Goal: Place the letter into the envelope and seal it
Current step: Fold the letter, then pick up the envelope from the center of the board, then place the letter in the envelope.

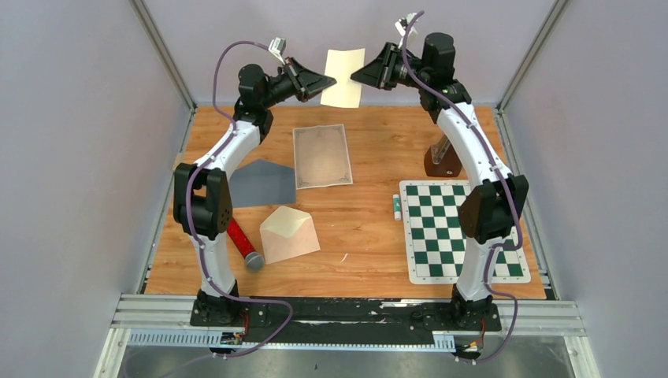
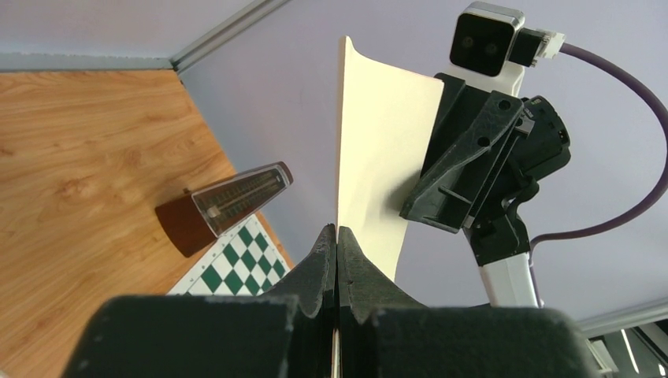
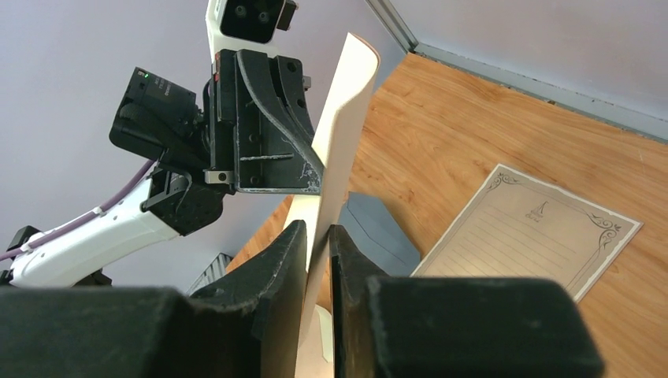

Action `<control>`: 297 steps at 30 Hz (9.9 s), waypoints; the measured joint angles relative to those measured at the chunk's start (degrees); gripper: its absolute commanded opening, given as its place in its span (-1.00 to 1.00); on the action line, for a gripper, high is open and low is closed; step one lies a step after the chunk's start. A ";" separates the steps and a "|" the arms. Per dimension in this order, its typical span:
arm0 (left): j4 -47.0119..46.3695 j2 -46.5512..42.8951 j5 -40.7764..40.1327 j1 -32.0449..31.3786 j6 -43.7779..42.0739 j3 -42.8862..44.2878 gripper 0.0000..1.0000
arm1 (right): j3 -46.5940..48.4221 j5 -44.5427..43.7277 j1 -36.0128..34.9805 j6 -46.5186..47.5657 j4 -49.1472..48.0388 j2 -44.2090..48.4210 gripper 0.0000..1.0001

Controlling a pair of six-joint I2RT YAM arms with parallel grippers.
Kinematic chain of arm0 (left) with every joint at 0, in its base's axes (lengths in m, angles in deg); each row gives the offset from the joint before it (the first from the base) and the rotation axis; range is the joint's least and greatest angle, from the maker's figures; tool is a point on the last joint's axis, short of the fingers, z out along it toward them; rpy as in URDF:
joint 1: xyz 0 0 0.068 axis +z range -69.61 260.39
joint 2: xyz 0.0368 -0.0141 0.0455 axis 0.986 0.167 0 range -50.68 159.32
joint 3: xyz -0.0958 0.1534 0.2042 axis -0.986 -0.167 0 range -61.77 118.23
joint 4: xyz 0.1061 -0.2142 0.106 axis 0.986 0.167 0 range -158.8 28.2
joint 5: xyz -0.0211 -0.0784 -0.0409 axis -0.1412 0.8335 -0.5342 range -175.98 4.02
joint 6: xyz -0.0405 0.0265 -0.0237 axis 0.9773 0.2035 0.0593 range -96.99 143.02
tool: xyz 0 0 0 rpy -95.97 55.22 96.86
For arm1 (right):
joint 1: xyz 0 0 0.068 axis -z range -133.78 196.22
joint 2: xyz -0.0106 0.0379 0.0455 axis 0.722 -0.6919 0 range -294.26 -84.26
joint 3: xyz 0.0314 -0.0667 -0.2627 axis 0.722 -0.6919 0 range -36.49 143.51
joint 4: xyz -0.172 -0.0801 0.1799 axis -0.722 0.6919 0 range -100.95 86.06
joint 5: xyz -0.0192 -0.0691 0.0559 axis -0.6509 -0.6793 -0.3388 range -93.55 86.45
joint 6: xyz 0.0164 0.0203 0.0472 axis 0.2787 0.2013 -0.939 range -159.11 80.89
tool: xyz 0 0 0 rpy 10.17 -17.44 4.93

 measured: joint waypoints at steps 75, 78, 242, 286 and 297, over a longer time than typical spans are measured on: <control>113.31 8.07 3.78 -8.66 -126.29 14.67 -0.76 | -16.57 0.76 -11.56 86.53 53.27 22.32 -1.00; 113.15 12.31 4.63 -12.00 -123.05 17.27 -0.23 | -13.27 0.72 -12.94 89.74 55.89 20.65 -1.00; 120.15 27.76 4.59 -19.45 -105.96 37.22 -1.00 | -8.85 -32.70 -27.89 114.95 63.95 -0.68 -1.00; 118.60 28.72 22.14 -12.68 -91.14 34.38 -1.00 | -14.84 -43.80 -29.88 98.31 47.98 4.81 -1.00; 118.62 28.72 22.08 -12.63 -88.76 33.57 -1.00 | -16.57 -42.60 -29.88 100.21 47.32 5.55 -1.00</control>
